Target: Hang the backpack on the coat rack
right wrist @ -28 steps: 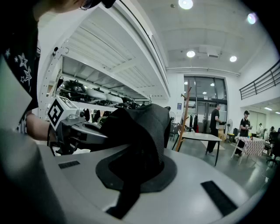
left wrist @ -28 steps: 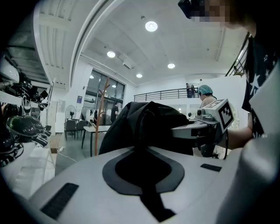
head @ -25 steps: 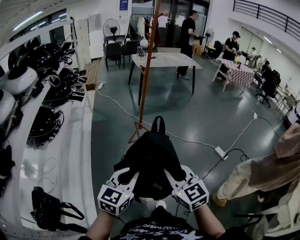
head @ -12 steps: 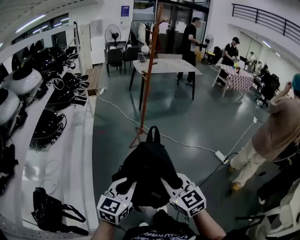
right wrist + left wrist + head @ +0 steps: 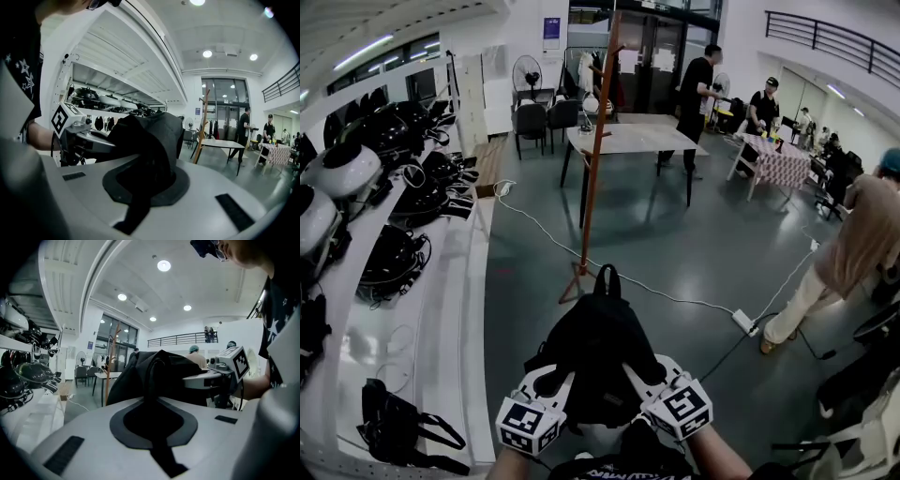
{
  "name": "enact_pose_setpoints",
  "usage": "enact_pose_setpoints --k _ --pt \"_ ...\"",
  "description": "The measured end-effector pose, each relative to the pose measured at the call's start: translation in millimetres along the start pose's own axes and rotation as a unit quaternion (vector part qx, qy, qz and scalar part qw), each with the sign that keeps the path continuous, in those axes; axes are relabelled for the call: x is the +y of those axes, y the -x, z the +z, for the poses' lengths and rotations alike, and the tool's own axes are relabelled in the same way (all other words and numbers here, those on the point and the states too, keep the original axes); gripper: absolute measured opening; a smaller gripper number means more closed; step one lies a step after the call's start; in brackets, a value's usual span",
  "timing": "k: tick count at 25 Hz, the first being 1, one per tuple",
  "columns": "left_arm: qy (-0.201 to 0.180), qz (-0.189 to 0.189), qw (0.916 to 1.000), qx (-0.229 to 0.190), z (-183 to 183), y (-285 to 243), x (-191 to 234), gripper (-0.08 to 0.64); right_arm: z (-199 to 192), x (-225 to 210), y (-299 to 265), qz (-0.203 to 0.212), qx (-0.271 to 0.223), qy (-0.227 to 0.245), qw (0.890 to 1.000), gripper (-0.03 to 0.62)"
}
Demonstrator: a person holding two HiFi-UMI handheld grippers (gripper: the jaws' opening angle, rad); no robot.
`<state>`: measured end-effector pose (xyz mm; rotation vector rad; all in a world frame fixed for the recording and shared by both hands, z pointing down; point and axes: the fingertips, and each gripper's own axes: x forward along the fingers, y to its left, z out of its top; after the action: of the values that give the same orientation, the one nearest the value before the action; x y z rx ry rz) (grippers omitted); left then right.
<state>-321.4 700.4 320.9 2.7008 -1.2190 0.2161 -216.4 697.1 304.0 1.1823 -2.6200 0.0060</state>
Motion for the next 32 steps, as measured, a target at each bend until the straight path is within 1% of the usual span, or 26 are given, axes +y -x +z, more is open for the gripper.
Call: enact_pose_setpoints --k 3,7,9,14,19,23,27,32 --pt "-0.004 0.006 1.0 0.004 6.2 -28.3 -1.3 0.029 -4.0 -30.0 -3.9 0.006 -0.011 -0.006 1.0 0.02" --pt "-0.02 0.01 0.9997 0.008 22.5 -87.5 -8.5 0.029 -10.7 -90.9 -4.6 0.01 -0.023 -0.02 0.999 0.02" --pt "-0.027 0.006 0.9996 0.008 33.3 -122.5 -16.0 0.029 -12.1 -127.5 -1.3 0.008 -0.031 -0.025 0.999 0.02" --pt "-0.032 -0.017 0.9993 0.007 49.9 -210.6 -45.0 0.029 -21.5 -217.9 16.1 -0.005 -0.04 -0.022 0.999 0.02" --pt "-0.033 -0.034 0.9988 0.014 59.8 -282.4 -72.5 0.029 -30.2 -290.5 34.6 -0.023 -0.038 -0.006 0.999 0.02" --pt "-0.029 -0.05 0.998 0.025 61.5 -324.9 -80.2 0.029 -39.6 -330.0 36.2 -0.041 -0.033 -0.003 0.999 0.02" --pt "-0.029 -0.069 0.9962 0.045 56.1 -359.1 -81.7 0.029 -55.3 -358.8 32.3 -0.052 -0.021 -0.016 0.998 0.02" --pt "-0.032 -0.088 0.9939 0.059 52.3 -407.8 -66.2 0.029 -73.0 -398.1 10.5 -0.062 -0.003 -0.033 0.998 0.02"
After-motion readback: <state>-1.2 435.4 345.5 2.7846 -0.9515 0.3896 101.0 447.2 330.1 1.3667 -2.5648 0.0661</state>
